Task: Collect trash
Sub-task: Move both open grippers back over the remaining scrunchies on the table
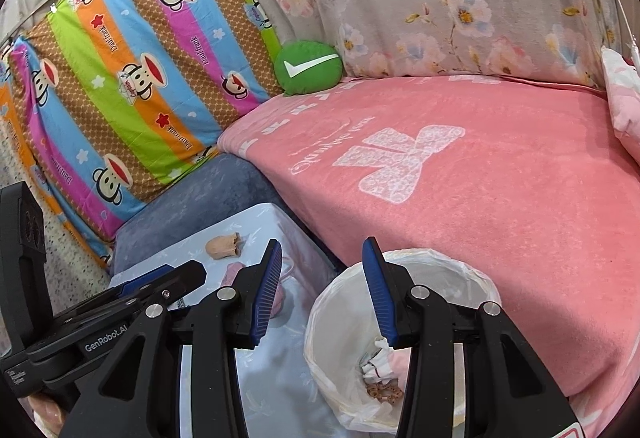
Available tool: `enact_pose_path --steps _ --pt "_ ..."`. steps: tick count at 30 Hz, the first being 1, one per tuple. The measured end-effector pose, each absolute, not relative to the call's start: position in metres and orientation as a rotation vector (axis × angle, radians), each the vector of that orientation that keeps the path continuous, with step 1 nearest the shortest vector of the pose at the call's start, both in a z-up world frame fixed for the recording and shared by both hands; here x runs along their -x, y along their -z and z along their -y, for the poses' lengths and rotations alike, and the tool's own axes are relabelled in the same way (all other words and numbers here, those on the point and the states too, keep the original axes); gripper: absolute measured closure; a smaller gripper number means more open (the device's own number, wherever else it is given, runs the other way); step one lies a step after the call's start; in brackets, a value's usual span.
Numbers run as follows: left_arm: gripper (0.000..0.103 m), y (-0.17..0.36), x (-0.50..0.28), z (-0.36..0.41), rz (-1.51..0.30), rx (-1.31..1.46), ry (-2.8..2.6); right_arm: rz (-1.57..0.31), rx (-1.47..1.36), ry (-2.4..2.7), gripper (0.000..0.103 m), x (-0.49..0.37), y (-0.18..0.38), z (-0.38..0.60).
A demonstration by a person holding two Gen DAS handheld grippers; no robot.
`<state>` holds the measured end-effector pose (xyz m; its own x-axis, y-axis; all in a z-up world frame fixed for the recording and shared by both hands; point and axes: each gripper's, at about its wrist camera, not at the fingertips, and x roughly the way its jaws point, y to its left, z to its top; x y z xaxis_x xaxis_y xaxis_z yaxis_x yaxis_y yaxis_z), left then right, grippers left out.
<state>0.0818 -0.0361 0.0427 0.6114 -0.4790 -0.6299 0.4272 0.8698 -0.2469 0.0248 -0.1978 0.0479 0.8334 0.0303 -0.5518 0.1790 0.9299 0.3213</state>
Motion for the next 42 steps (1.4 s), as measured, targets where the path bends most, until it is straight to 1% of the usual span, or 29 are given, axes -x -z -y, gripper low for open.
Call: enact_pose_path --steps 13,15,17,22,25,28,29,31,42 --pt "0.051 -0.03 -0.094 -0.005 -0.76 0.108 0.446 -0.631 -0.321 0.018 0.059 -0.049 -0.041 0.154" --pt "0.05 -0.028 -0.098 -0.013 -0.766 0.117 0.433 -0.641 -0.309 0.004 0.059 -0.055 -0.039 0.144" --pt "0.047 -0.026 -0.101 -0.022 -0.767 0.126 0.416 -0.651 -0.301 -0.01 0.059 -0.06 -0.037 0.135" --pt "0.046 -0.017 -0.111 -0.051 -0.779 0.146 0.365 -0.683 -0.276 -0.05 0.058 -0.076 -0.029 0.105" --pt "0.045 -0.009 -0.119 -0.074 -0.79 0.154 0.32 -0.707 -0.261 -0.079 0.057 -0.087 -0.02 0.084" --pt "0.043 0.001 -0.127 -0.097 -0.804 0.149 0.261 -0.732 -0.241 -0.11 0.054 -0.099 -0.011 0.06" --pt "0.04 0.004 -0.129 -0.103 -0.808 0.148 0.241 -0.742 -0.233 -0.122 0.053 -0.104 -0.007 0.051" --pt "0.037 0.012 -0.136 -0.121 -0.82 0.153 0.201 -0.76 -0.22 -0.143 0.053 -0.113 0.0 0.035" --pt "0.032 0.058 -0.184 -0.196 -0.915 0.181 0.064 -0.884 -0.15 -0.234 0.052 -0.17 0.06 -0.048"
